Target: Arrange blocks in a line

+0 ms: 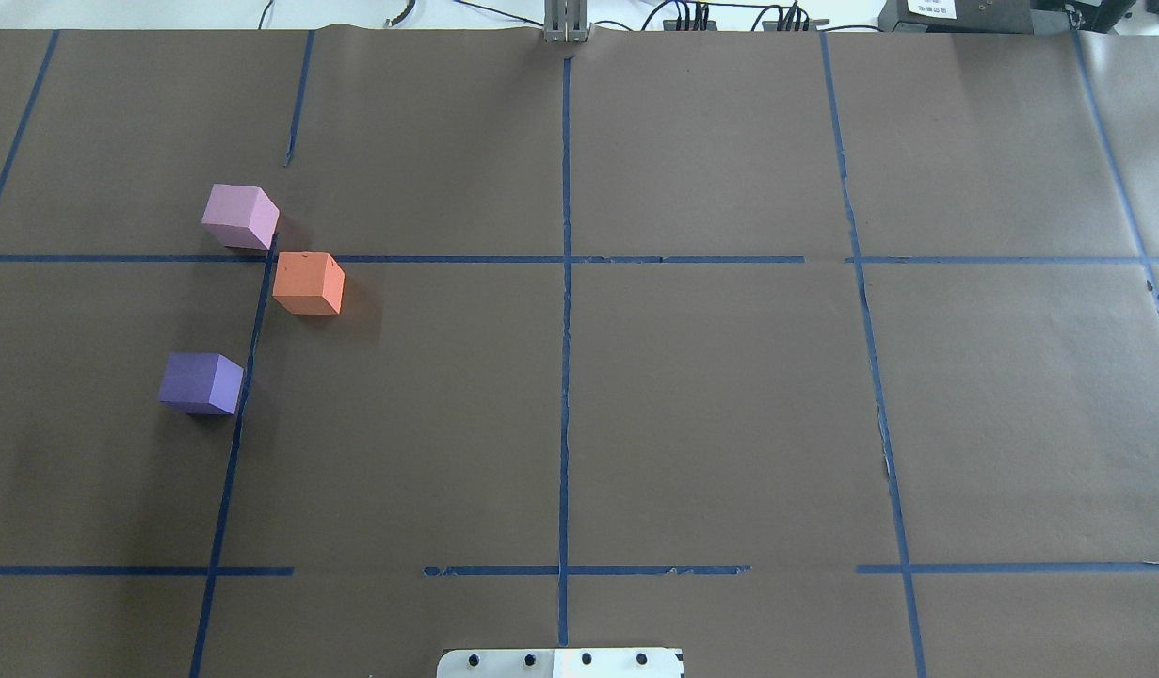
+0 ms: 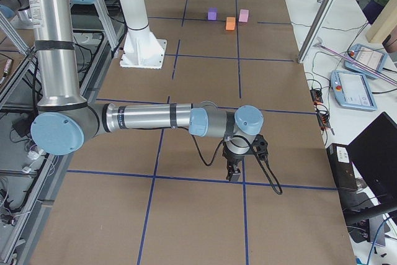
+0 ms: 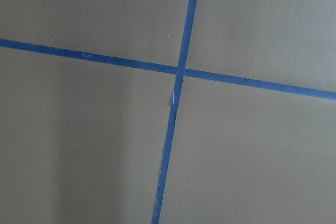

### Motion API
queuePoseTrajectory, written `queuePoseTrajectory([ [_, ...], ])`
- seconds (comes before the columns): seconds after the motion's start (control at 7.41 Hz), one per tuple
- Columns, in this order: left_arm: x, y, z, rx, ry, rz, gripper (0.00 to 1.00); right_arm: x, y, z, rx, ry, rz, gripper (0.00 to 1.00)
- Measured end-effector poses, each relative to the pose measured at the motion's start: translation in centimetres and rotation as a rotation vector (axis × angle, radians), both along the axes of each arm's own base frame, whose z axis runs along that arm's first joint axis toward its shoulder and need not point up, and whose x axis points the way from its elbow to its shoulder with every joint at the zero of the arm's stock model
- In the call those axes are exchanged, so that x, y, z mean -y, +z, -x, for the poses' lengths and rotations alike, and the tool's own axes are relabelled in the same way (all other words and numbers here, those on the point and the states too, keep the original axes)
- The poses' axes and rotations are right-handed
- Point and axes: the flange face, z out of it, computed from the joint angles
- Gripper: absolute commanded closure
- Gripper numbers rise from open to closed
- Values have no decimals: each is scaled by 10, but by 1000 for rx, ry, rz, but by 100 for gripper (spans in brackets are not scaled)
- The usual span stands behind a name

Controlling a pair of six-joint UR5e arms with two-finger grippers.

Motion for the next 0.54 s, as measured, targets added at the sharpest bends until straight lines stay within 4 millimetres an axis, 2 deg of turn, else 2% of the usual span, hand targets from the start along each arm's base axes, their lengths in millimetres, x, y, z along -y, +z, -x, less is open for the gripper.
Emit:
queuePoseTrajectory([
  [0.54,1,1,-1,5,0,4,0,0,0,0,0,0,0,0],
])
